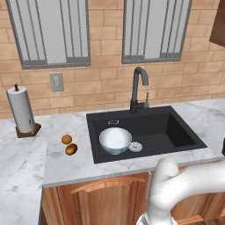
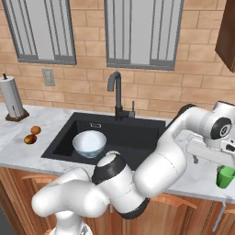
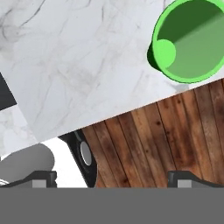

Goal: Remove the mango and tangerine from the sink. Then move the bowl and cup from the counter to the sink for washing.

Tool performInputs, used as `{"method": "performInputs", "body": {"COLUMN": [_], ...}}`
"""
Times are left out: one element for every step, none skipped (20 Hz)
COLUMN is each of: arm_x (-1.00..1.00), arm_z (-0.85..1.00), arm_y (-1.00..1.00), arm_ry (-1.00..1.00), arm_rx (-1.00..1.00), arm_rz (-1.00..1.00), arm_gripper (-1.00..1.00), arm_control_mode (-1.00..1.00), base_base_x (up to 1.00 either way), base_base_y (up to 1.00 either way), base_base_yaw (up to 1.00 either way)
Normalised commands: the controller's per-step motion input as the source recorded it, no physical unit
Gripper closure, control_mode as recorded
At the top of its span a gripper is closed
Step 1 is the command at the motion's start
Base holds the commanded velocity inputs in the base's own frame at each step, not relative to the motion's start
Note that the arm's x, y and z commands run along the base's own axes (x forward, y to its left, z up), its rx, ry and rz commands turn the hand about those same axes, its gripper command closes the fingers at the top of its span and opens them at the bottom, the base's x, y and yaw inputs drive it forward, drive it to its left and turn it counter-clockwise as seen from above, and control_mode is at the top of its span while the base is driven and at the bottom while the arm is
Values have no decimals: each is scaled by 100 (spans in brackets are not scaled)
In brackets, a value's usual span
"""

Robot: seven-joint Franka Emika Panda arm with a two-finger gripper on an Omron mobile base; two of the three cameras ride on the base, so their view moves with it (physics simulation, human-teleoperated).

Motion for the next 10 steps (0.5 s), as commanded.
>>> {"method": "performInputs", "body": {"arm_x": [3,2,3,3,3,4,4,3,4,5], "arm_z": [-14,-14,-13,-14,-13,-14,-13,-13,-12,-13], "arm_y": [0,0,0,0,0,0,0,0,0,-1], "arm_ry": [0,0,0,0,0,0,0,0,0,0], "arm_rx": [5,5,4,4,4,5,5,4,3,2], "arm_rz": [0,0,0,0,0,0,0,0,0,0], "arm_gripper": [-100,-100,-100,-100,-100,-100,-100,-100,-100,-100], "arm_control_mode": [-100,-100,-100,-100,-100,-100,-100,-100,-100,-100], "base_base_x": [0,0,0,0,0,0,0,0,0,0], "base_base_y": [0,0,0,0,0,0,0,0,0,0], "base_base_yaw": [0,0,0,0,0,0,0,0,0,0]}}
